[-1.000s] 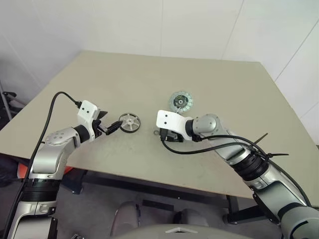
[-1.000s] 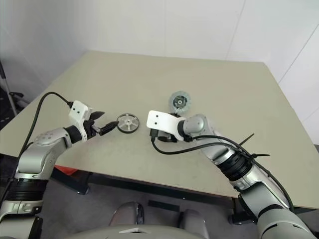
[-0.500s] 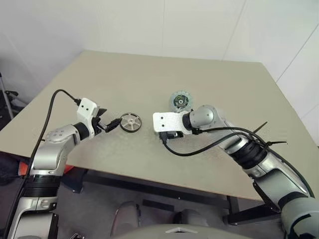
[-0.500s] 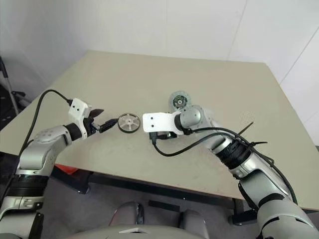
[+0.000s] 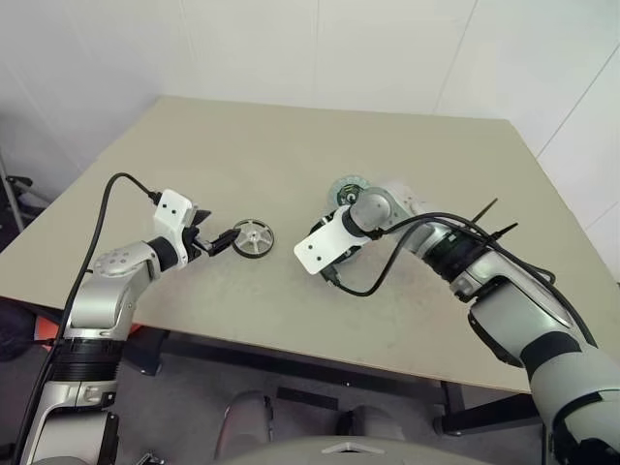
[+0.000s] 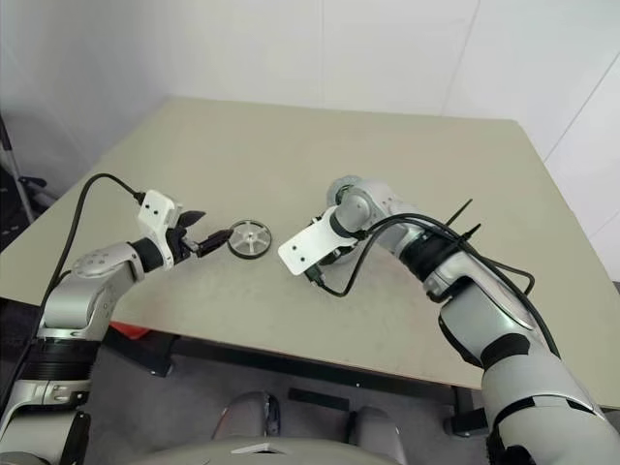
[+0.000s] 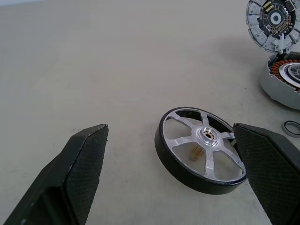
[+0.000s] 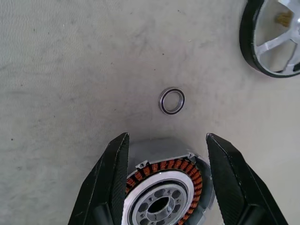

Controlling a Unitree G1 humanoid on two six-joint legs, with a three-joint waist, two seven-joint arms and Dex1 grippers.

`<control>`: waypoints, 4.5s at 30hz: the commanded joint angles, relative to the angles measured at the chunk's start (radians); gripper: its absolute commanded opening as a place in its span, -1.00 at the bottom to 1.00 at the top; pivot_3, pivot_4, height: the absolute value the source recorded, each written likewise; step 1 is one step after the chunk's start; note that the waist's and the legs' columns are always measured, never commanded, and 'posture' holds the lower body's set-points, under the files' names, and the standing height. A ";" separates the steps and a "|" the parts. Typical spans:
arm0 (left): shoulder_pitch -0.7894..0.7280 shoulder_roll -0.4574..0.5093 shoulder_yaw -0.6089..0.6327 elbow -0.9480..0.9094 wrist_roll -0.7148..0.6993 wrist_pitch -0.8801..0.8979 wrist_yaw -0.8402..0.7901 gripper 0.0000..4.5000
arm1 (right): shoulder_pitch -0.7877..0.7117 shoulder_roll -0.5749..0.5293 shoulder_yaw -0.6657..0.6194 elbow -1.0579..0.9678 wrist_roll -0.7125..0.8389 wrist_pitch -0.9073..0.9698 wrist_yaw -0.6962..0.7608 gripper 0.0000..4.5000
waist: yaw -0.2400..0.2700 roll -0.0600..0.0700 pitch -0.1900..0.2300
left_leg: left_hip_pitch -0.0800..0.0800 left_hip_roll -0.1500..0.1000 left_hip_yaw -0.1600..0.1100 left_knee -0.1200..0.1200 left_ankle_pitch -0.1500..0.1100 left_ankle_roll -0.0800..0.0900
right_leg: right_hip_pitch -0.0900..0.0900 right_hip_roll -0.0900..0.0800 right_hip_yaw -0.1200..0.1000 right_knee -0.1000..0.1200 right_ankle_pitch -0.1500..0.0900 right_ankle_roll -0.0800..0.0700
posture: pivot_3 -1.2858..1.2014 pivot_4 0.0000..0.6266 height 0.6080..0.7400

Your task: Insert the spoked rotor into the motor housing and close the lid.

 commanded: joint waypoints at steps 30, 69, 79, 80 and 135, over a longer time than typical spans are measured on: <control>0.032 -0.016 0.019 -0.084 -0.010 -0.002 0.035 1.00 | -0.077 0.132 0.022 0.126 -0.205 -0.197 -0.076 0.29 | -0.002 0.000 0.000 | 0.000 0.000 0.000 0.001 0.000 0.001 | 0.000 0.000 0.000 0.001 0.000 -0.001 | 0.03 -1.00 1.00; 0.077 -0.021 0.026 -0.114 -0.019 0.000 0.054 1.00 | -0.120 0.162 0.101 0.360 -0.335 -0.352 -0.147 -0.11 | -0.022 -0.001 0.000 | 0.007 0.000 0.000 0.001 0.000 0.000 | 0.006 0.000 0.001 0.001 0.002 -0.003 | 0.03 -1.00 1.00; 0.121 -0.048 0.029 -0.144 -0.022 -0.010 0.080 1.00 | -0.135 0.183 0.160 0.401 -0.395 -0.413 -0.148 -0.11 | -0.015 -0.001 0.000 | 0.006 0.000 0.000 0.001 0.000 0.000 | 0.006 0.000 0.001 0.000 0.002 -0.003 | 0.03 -1.00 1.00; 0.125 -0.048 0.031 -0.146 -0.021 -0.011 0.081 1.00 | -0.135 0.186 0.163 0.403 -0.398 -0.415 -0.148 -0.11 | -0.015 -0.001 0.000 | 0.006 0.000 0.000 0.001 0.000 0.000 | 0.006 0.000 0.001 0.000 0.002 -0.003 | 0.03 -1.00 1.00; 0.164 -0.054 0.032 -0.186 -0.024 -0.001 0.111 1.00 | -0.179 0.306 0.189 0.515 -0.451 -0.400 -0.207 0.15 | -0.046 -0.004 -0.002 | 0.016 0.000 0.000 -0.002 -0.001 0.000 | 0.010 0.003 0.007 0.000 -0.002 0.004 | 0.03 -1.00 1.00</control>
